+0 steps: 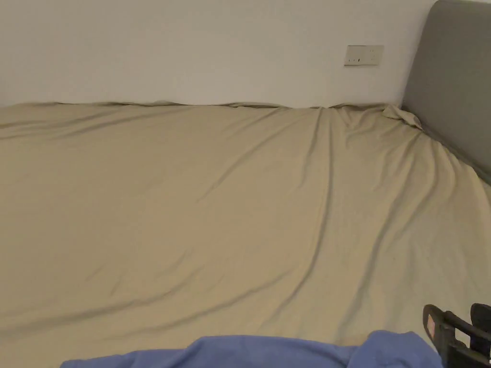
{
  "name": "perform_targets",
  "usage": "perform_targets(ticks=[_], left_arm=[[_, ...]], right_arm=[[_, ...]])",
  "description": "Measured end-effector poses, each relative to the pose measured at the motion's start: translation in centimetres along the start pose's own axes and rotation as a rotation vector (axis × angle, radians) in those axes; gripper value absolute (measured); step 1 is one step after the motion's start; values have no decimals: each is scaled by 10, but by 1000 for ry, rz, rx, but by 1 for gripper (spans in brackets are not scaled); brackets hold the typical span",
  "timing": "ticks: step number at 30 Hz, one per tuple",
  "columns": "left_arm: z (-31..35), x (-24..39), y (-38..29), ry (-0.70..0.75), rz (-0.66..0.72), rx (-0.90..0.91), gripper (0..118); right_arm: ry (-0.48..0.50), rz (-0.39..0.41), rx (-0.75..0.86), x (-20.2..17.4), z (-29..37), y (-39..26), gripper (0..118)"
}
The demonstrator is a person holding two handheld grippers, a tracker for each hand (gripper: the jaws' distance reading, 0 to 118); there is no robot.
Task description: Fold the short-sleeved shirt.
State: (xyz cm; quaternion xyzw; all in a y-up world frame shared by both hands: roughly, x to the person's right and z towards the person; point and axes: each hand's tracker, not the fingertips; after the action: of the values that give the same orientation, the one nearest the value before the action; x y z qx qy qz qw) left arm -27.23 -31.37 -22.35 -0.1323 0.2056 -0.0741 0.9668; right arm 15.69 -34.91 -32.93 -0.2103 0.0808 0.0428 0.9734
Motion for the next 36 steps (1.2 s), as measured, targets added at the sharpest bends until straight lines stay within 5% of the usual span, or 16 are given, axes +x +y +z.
perform_targets(ticks=[1, 3, 5, 10, 14, 15, 16, 17, 20, 23, 29, 30, 31, 32, 33, 36], left_arm=[[3, -1, 4, 5, 20, 44, 0], [6, -7, 10, -97, 73, 14, 0], [4, -5, 9, -81, 52, 12, 0], [-4, 0, 3, -120, 37, -59, 0], [-39, -25, -23, -397, 200, -231, 0], [-57, -41, -38, -531, 291, -302, 16], [-78, -55, -55, -630, 408, -403, 74], [-97, -65, -73, -695, 488, -528, 102], [-143, -94, -131, -684, 701, -690, 103], [-171, -94, -157, -600, 649, -790, 103], [-226, -48, -206, -655, 589, -954, 108], [-228, -51, -210, -675, 568, -875, 109], [-226, -53, -202, -716, 604, -772, 103], [-230, -50, -200, -714, 652, -776, 67], [-235, -47, -203, -804, 733, -789, 5], [-239, -16, -219, -737, 615, -831, 6]], right_arm=[[-51, 37, 34, -6, 4, 4, 4], [-48, 33, 41, -8, 10, 6, 4], [23, 15, 5, -8, 7, 7, 4], [16, 13, 2, -10, 4, 0, 4], [50, -3, -31, -9, -3, -1, 4], [57, 4, -38, -11, -5, -2, 4], [70, 9, -51, -14, -7, -3, 4], [83, 7, -63, -14, -12, -7, 4], [118, 6, -110, -25, -24, -12, 4], [124, 25, -144, -41, -35, -17, 4], [162, 39, -196, -65, -58, -18, 4], [168, 40, -199, -68, -61, -17, 4], [175, 39, -202, -70, -63, -15, 4], [189, 32, -202, -71, -66, -15, 4], [193, 29, -206, -74, -69, -14, 4], [205, 36, -211, -78, -76, -14, 4]])
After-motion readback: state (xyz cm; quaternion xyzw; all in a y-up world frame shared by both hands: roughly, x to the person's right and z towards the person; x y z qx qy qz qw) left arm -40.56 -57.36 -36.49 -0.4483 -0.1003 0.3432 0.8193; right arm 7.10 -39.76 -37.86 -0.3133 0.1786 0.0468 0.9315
